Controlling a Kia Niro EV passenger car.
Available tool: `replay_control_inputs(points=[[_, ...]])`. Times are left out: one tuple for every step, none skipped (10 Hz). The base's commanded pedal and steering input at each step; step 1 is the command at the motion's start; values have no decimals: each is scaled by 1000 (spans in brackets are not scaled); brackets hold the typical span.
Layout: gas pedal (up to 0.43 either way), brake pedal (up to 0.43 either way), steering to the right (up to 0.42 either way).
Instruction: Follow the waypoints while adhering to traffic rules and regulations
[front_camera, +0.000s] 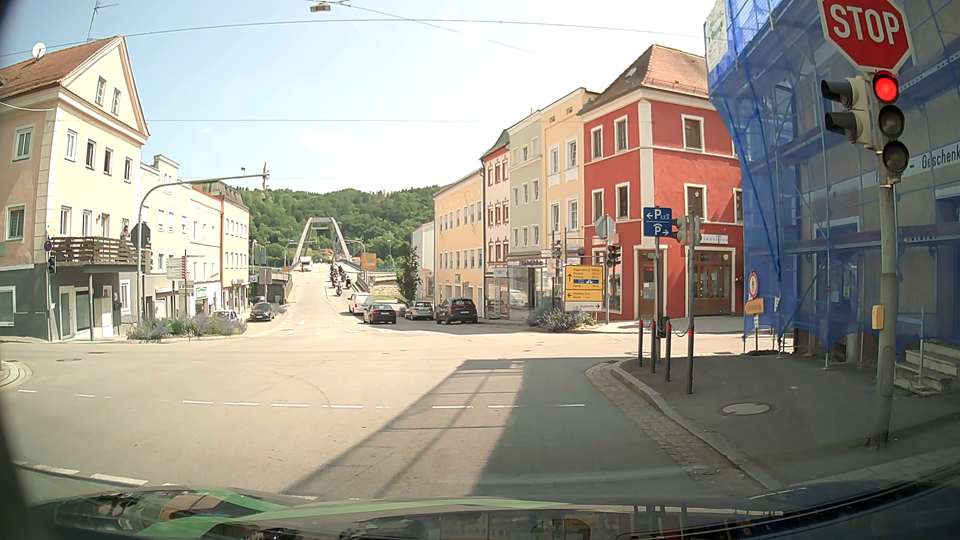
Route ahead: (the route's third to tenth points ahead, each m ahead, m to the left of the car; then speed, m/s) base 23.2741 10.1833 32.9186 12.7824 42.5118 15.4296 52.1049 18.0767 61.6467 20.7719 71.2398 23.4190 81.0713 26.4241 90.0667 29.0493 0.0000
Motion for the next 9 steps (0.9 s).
replay_control_inputs(points=[[0, 329, 21], [0, 329, 21], [0, 329, 20], [0, 329, 21], [0, 329, 21], [0, 329, 20], [0, 329, 20], [0, 329, 21], [0, 323, 20]])
